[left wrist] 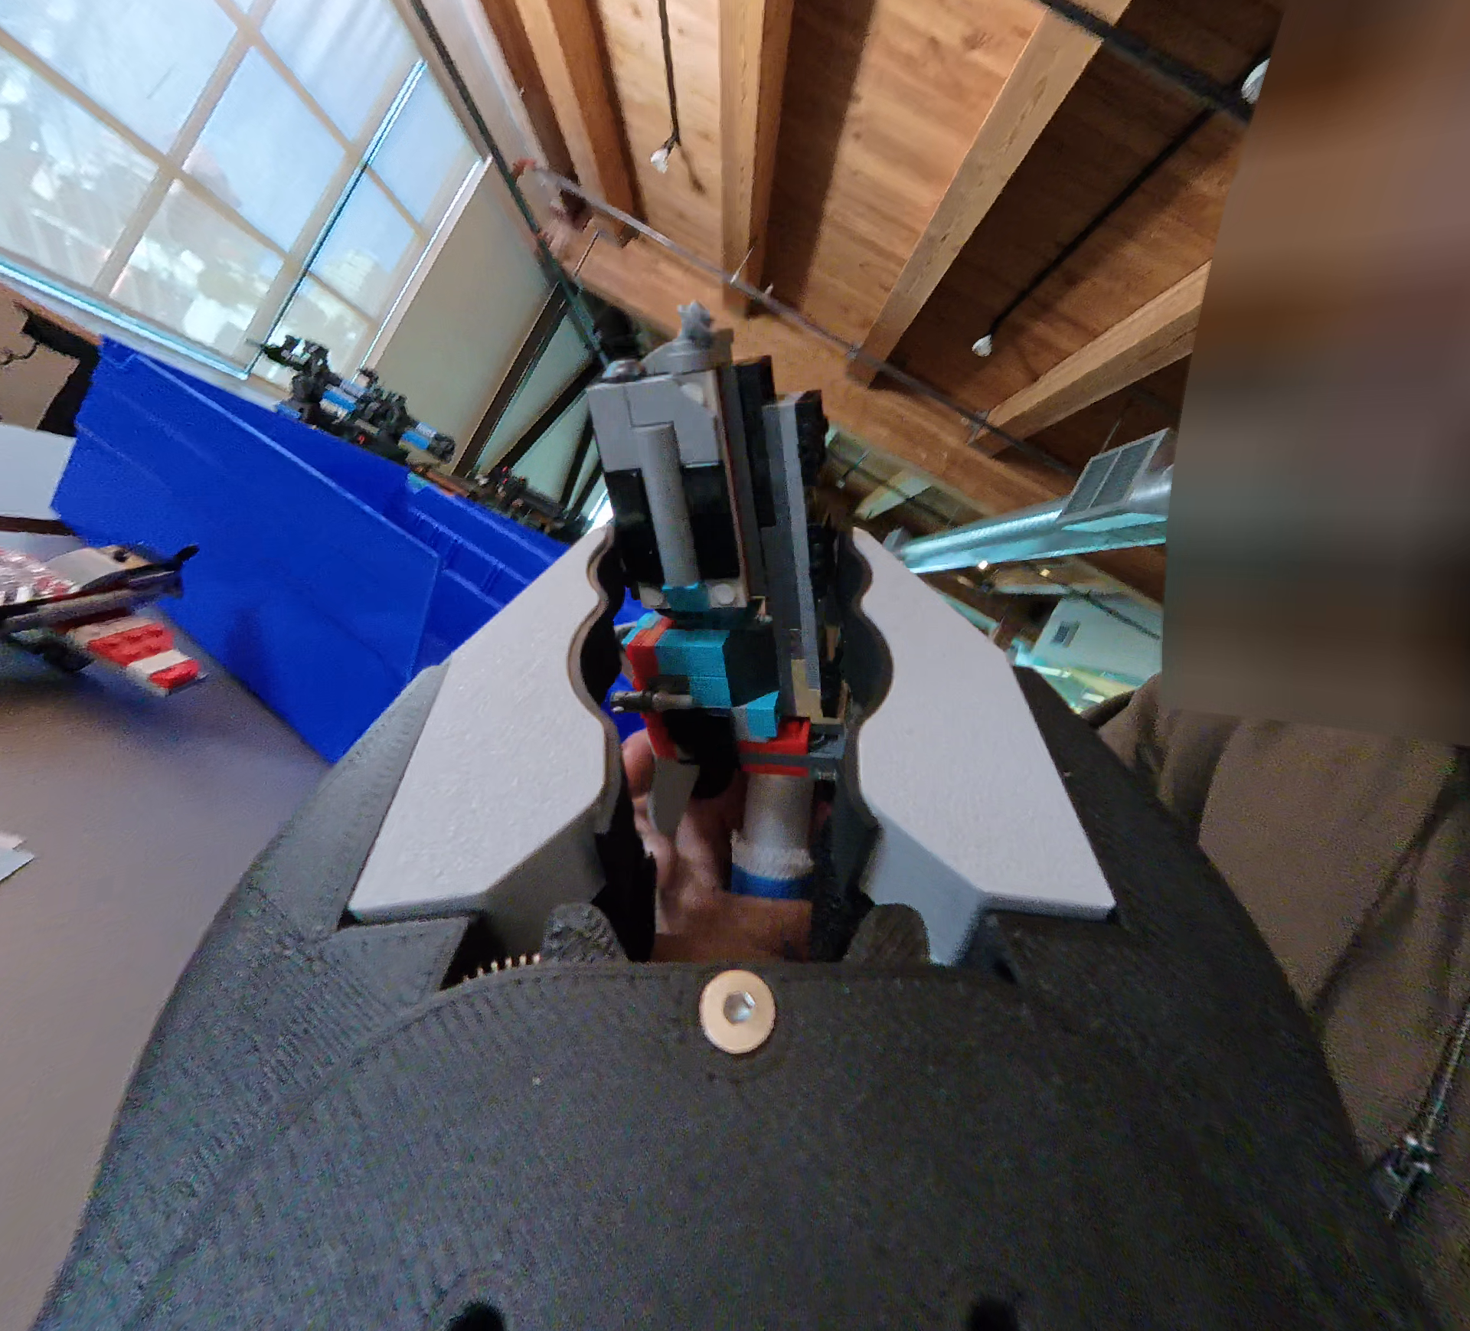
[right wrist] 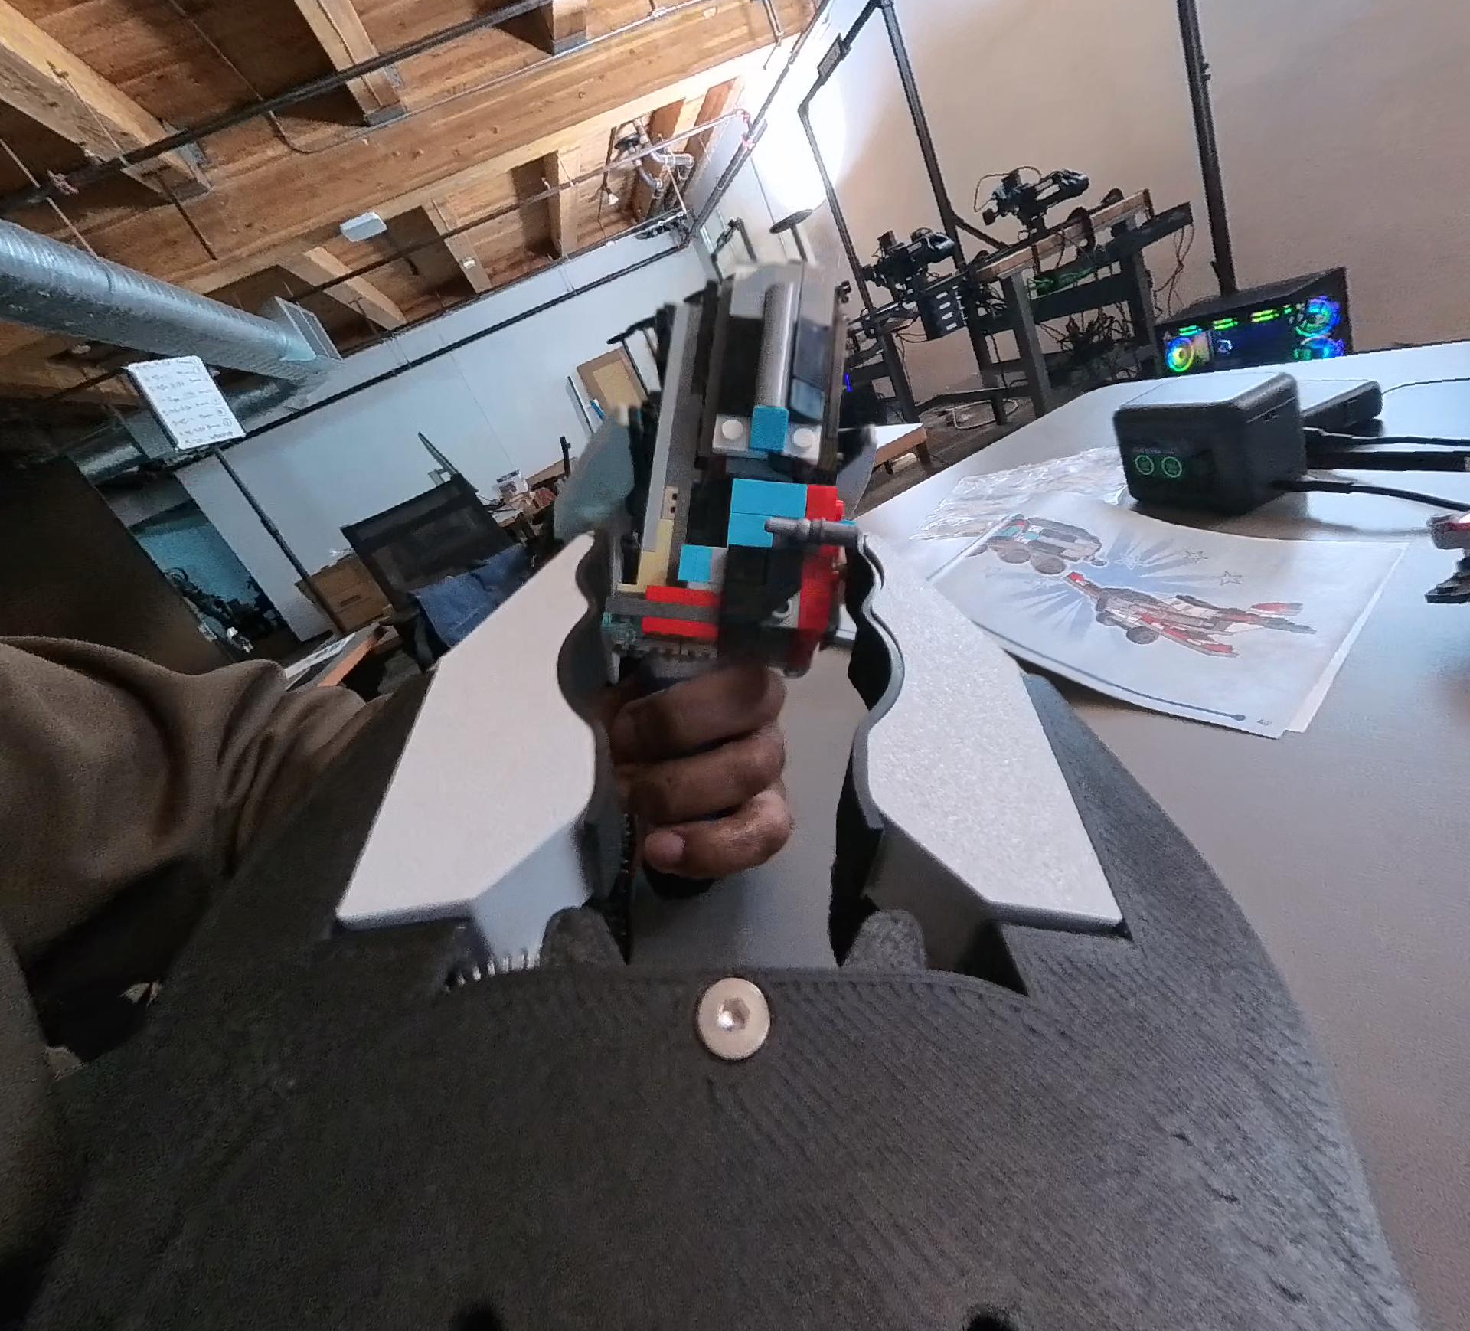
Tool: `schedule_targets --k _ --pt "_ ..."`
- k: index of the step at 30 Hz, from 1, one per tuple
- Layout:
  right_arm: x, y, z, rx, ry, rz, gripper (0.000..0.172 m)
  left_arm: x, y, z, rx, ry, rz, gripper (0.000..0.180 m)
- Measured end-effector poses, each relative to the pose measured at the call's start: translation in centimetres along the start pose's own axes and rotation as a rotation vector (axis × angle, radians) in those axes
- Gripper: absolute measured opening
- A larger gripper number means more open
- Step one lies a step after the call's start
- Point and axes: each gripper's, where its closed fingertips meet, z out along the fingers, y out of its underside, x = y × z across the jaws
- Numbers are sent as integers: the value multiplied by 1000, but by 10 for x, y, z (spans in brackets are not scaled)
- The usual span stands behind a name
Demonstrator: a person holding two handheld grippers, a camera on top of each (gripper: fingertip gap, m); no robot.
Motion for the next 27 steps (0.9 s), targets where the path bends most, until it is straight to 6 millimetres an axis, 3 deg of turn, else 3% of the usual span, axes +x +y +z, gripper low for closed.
schedule_targets --k 11,27 --pt "4 -9 -14 -41 -108 -89 58 -2 21 -12 -262 -16 198 52" --pt "-11 8 -39 -205 -220 -624 58 9 52 -17 -463 10 602 57"
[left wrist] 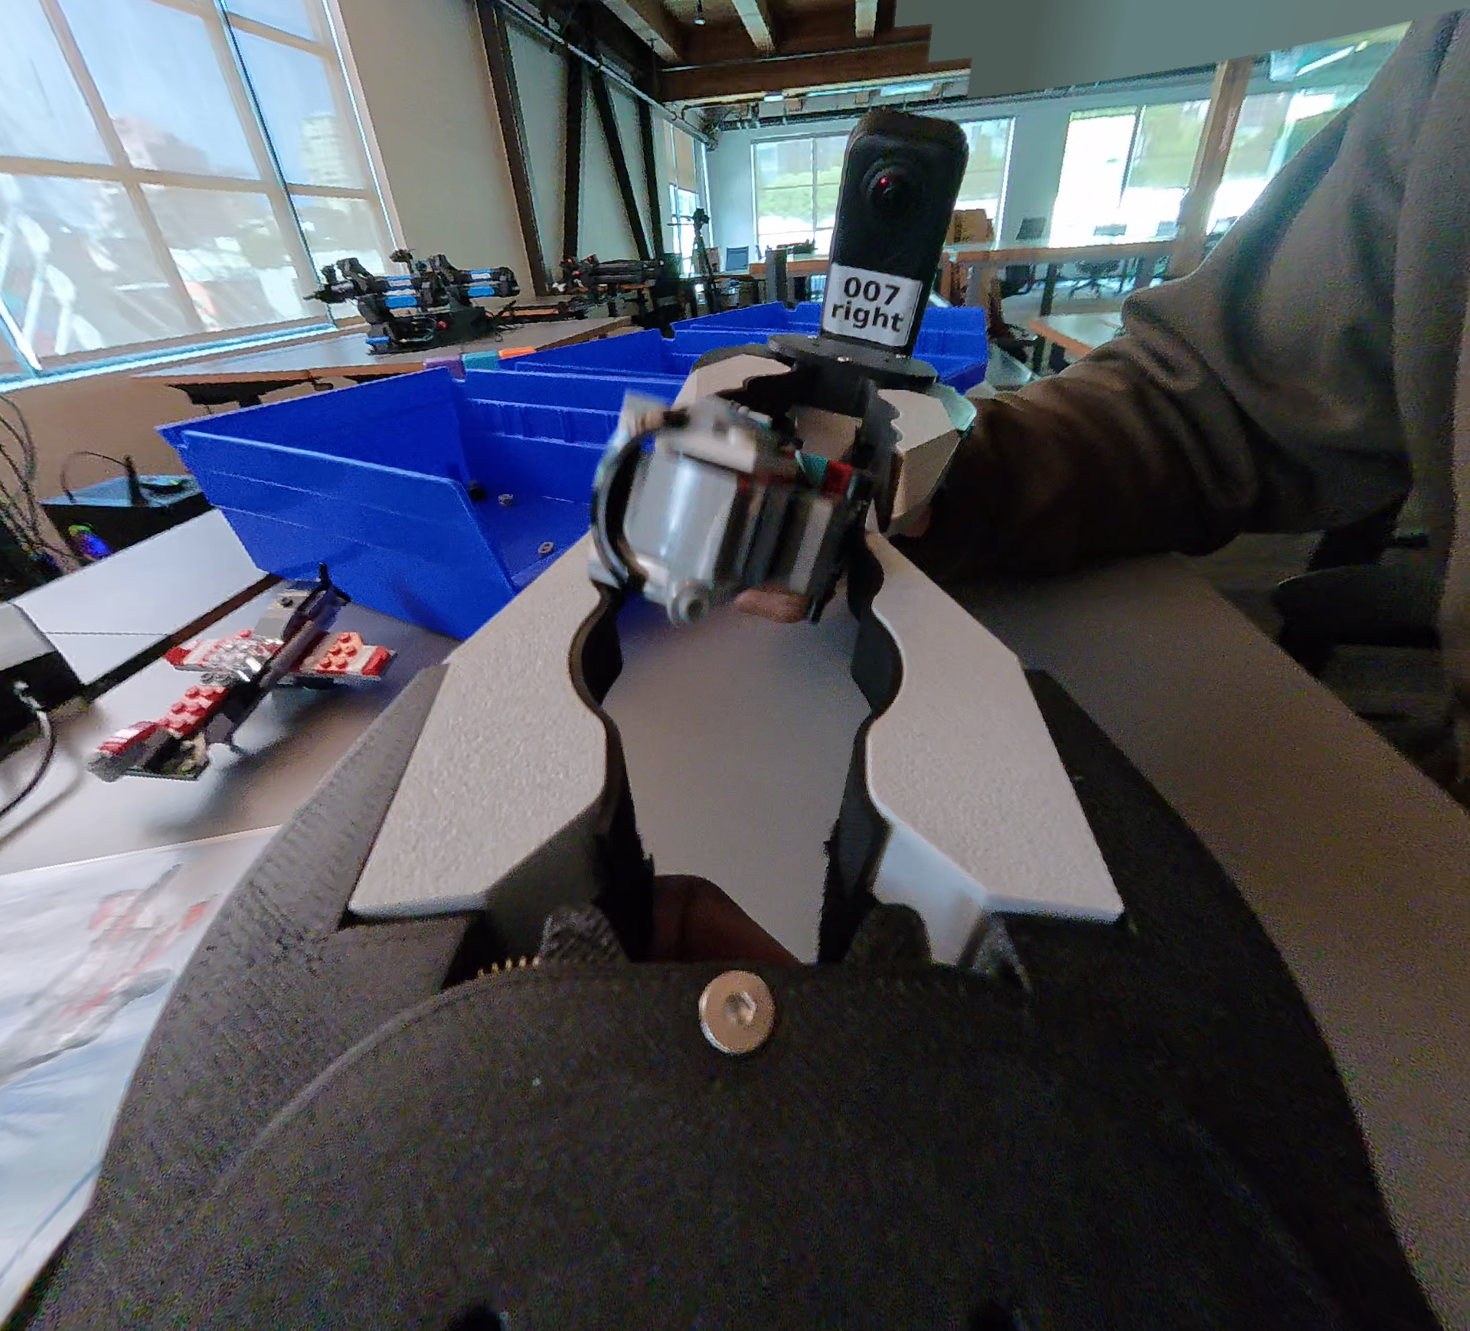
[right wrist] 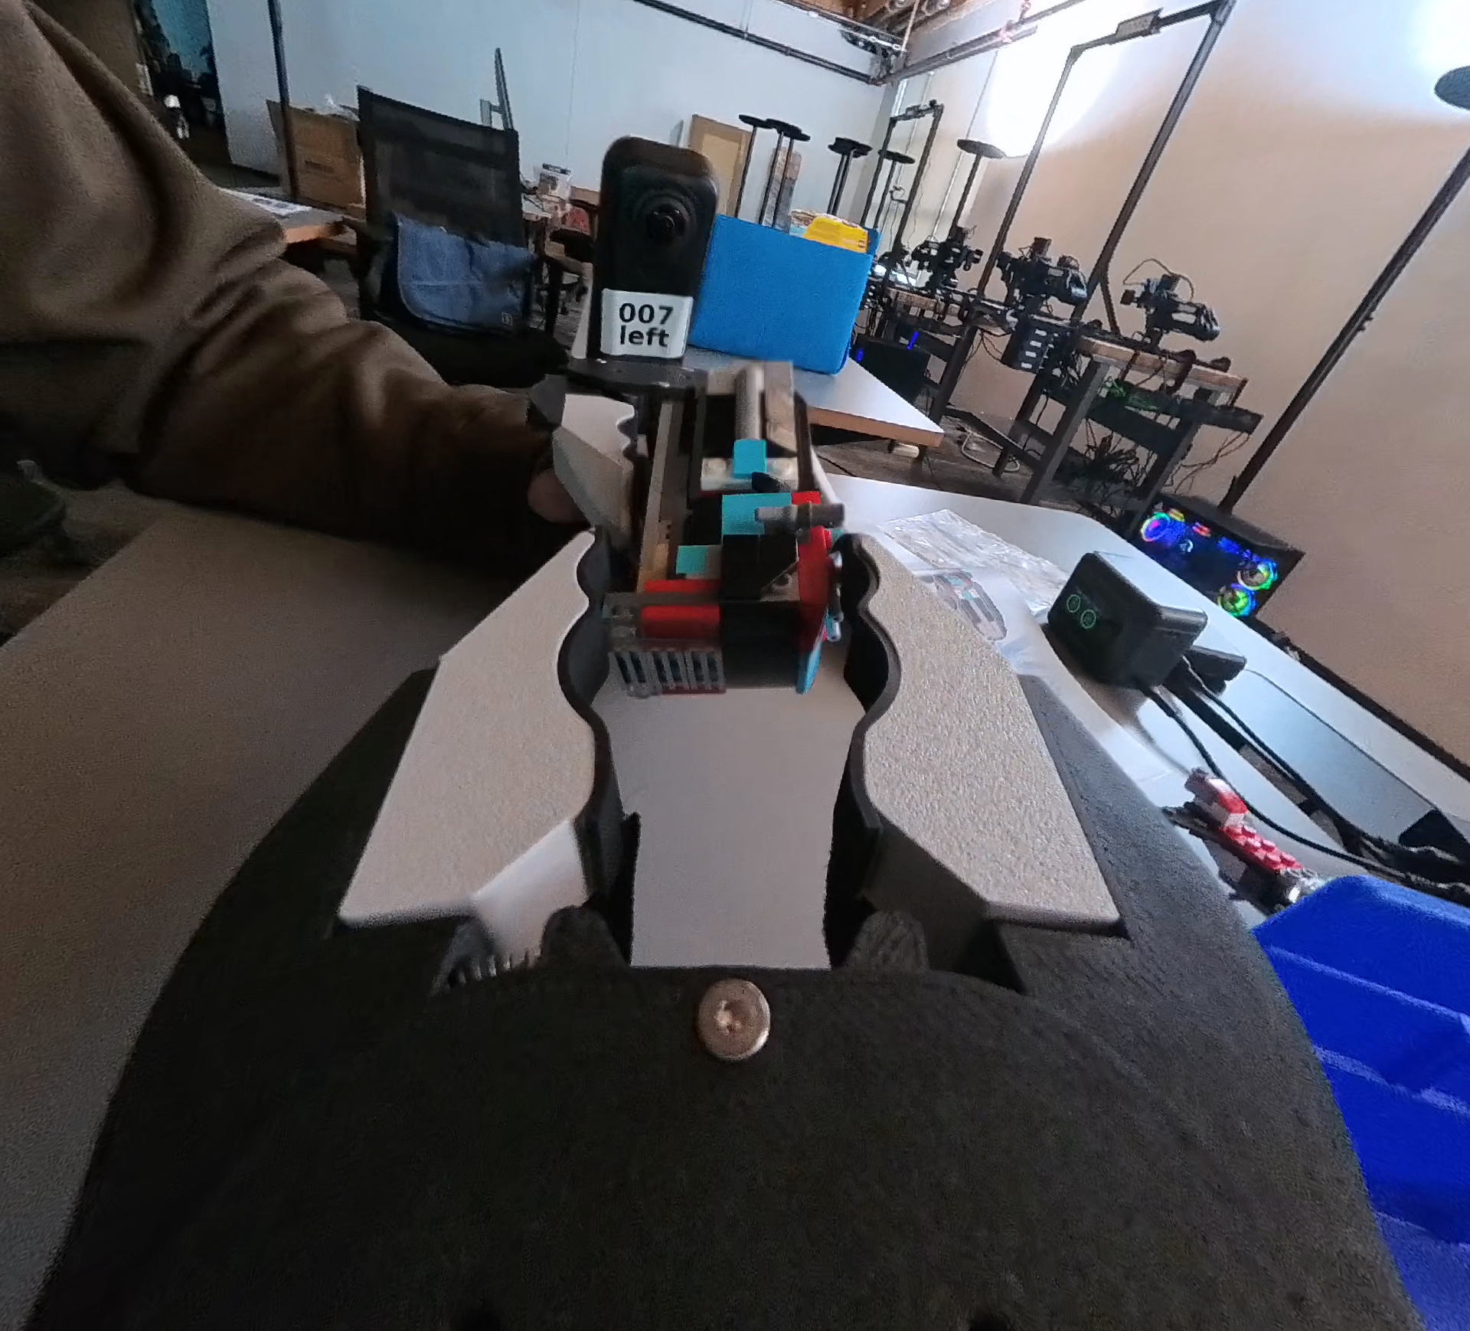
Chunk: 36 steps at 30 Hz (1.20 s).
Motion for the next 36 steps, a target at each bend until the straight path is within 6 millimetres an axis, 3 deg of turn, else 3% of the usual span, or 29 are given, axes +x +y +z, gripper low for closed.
schedule_targets --k 8,20,36 --pt "-8 0 -5 -11 -45 -66 58 4 5 0 -68 -48 187 63" --pt "-18 9 -9 -44 -101 -125 58 16 22 4 -166 -13 293 56" --pt "-24 6 -9 -43 -116 -165 57 24 17 4 -175 -2 366 53"
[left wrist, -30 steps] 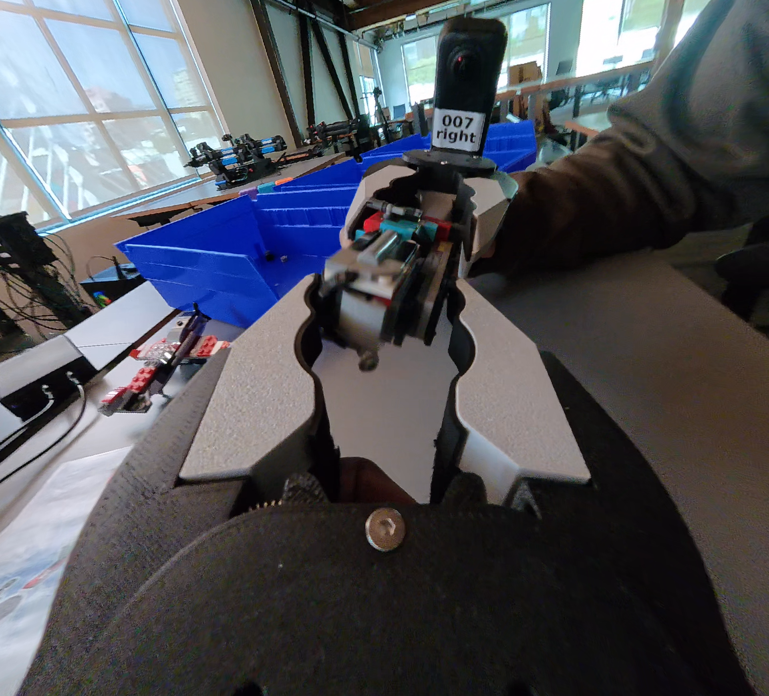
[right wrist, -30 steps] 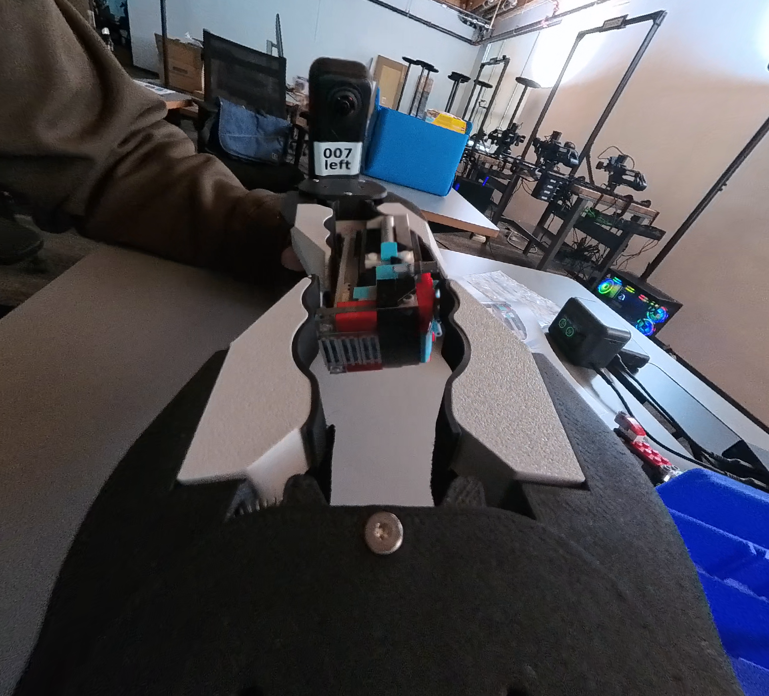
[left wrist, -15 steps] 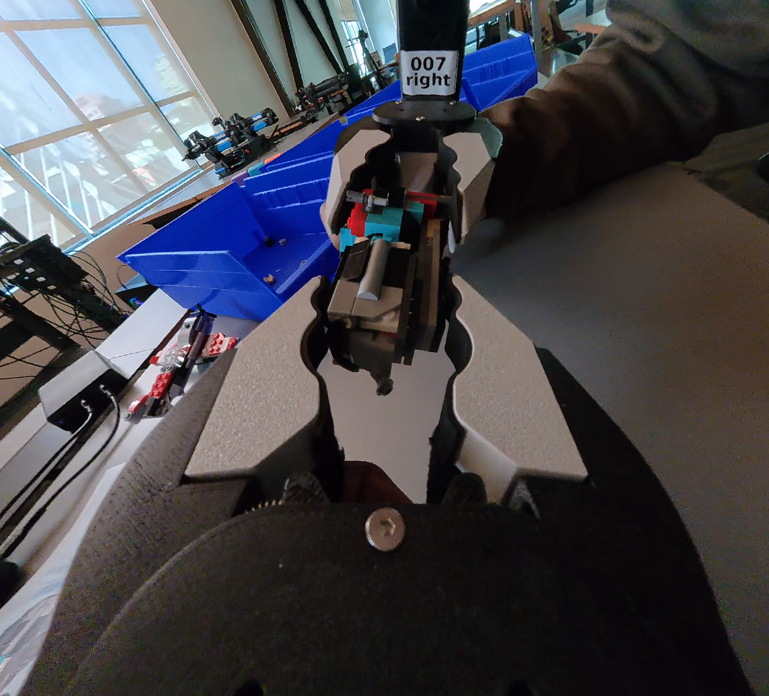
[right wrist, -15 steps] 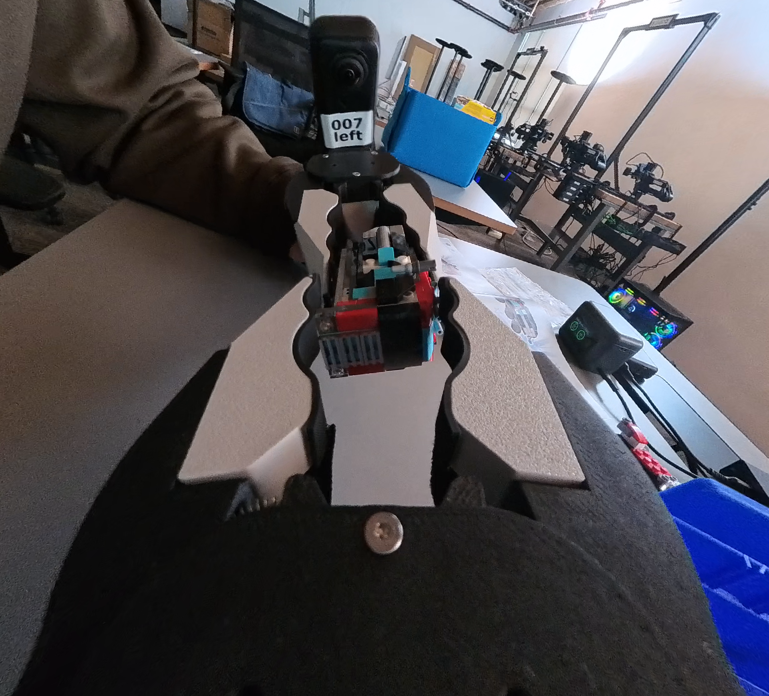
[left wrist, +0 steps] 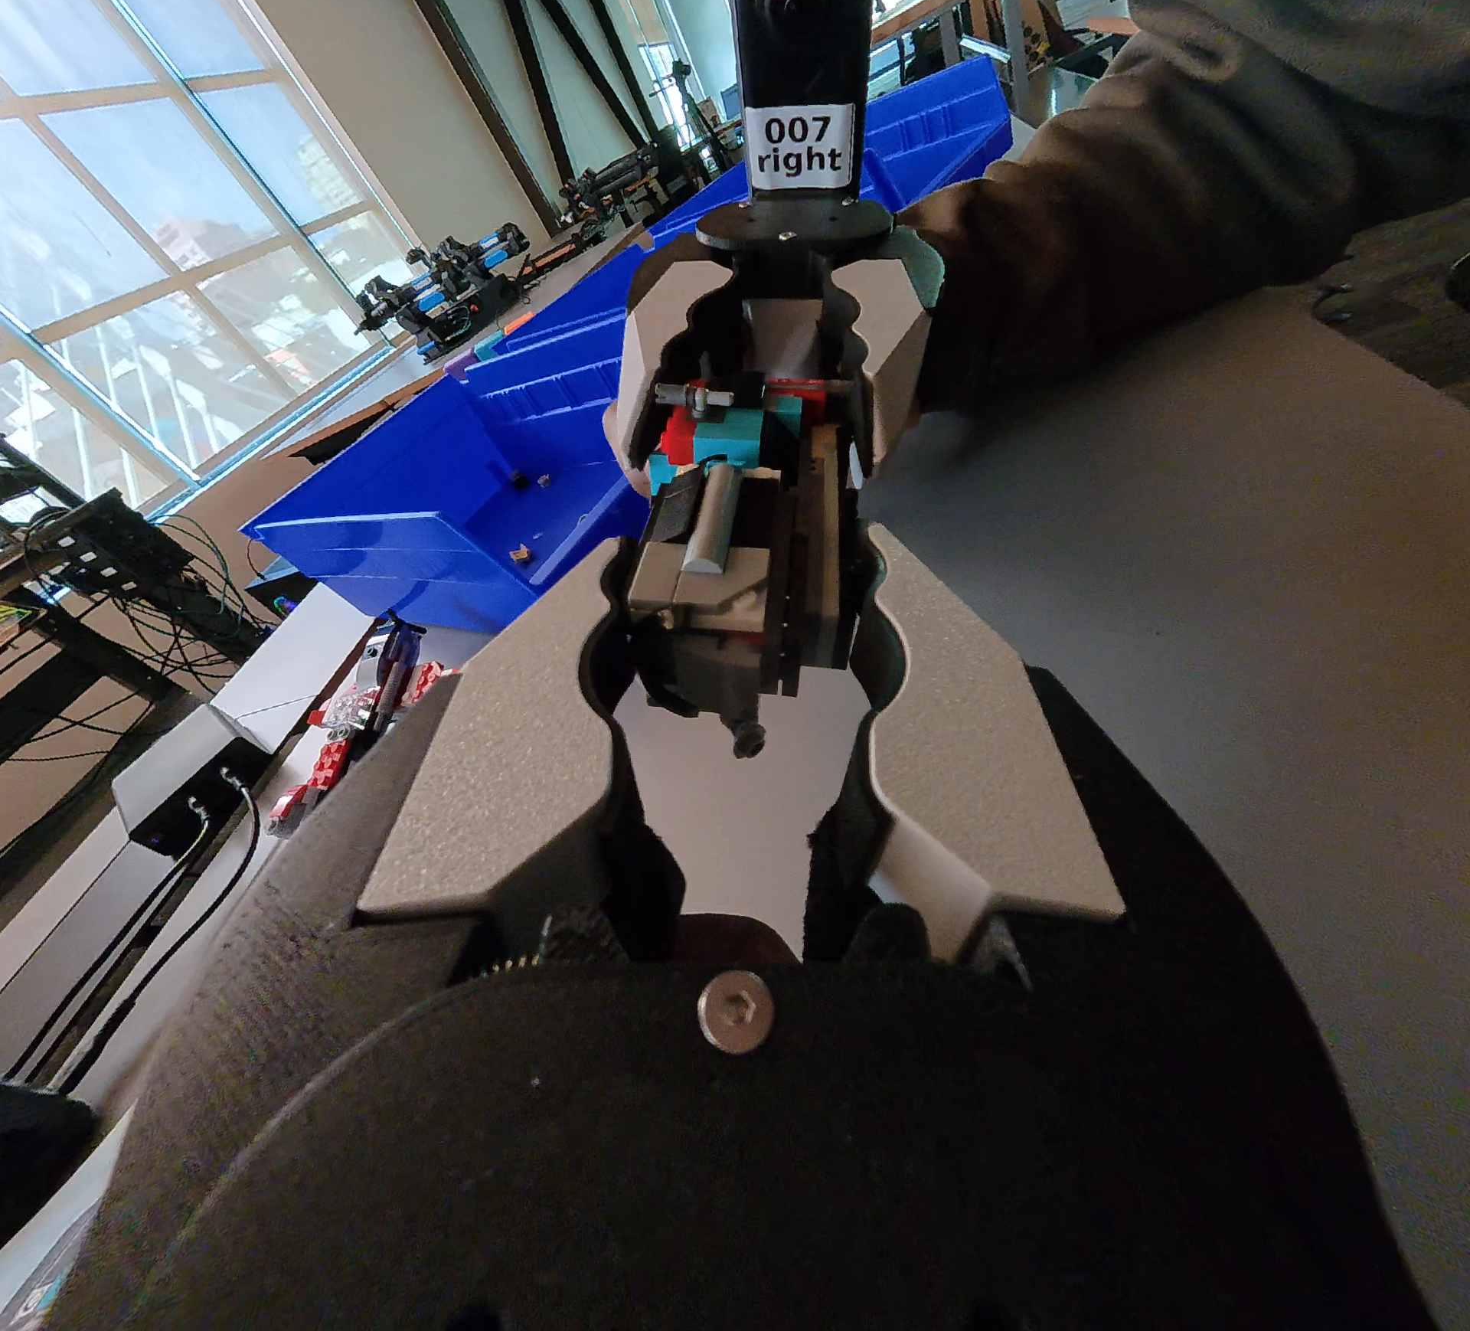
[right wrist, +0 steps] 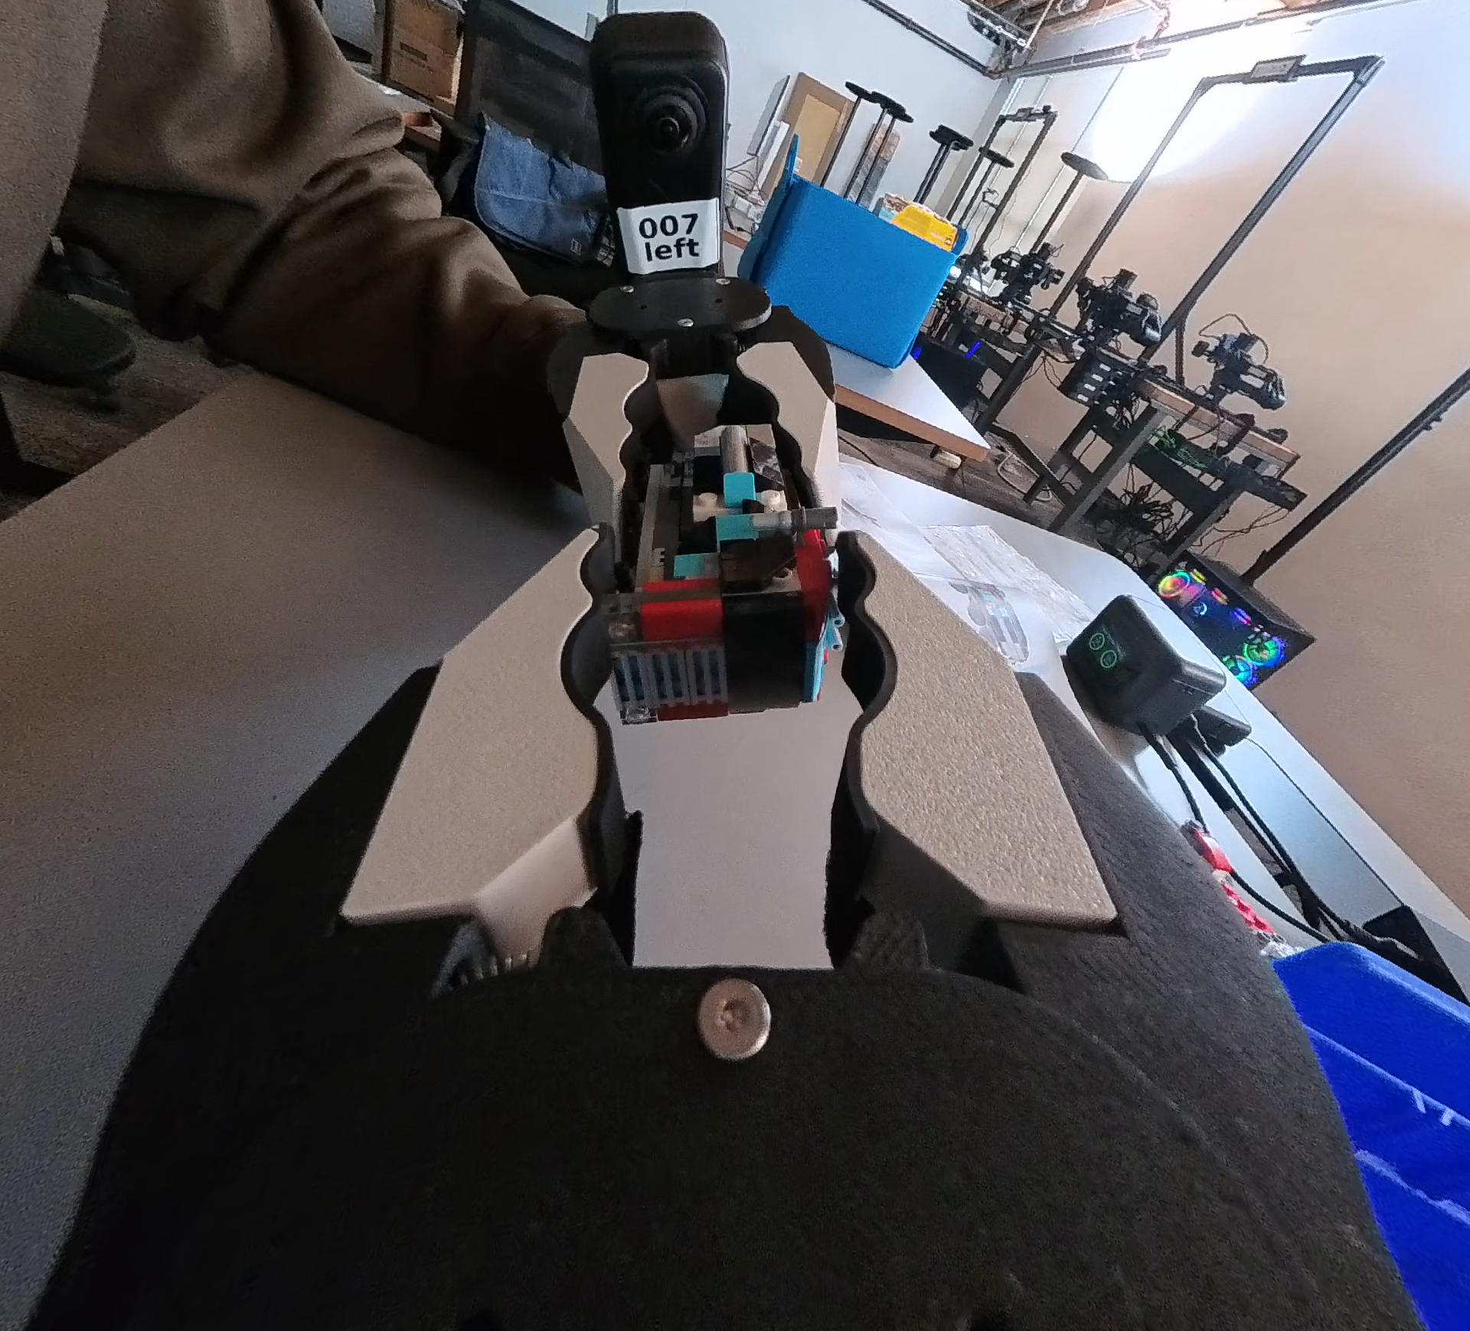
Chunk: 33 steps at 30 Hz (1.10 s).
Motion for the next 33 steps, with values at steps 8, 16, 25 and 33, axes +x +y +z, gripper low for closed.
schedule_targets --k 8,16,25,33 --pt "2 -2 -1 10 10 -2 57 -2 -3 0 3 -17 22 54" --pt "3 -2 -1 12 17 0 57 -3 -3 0 -8 -19 37 54" --pt "7 2 -3 -6 30 12 60 -8 0 -1 -44 -56 89 54" --pt "18 13 -8 -58 75 -12 69 -24 2 -10 -68 -126 114 54"
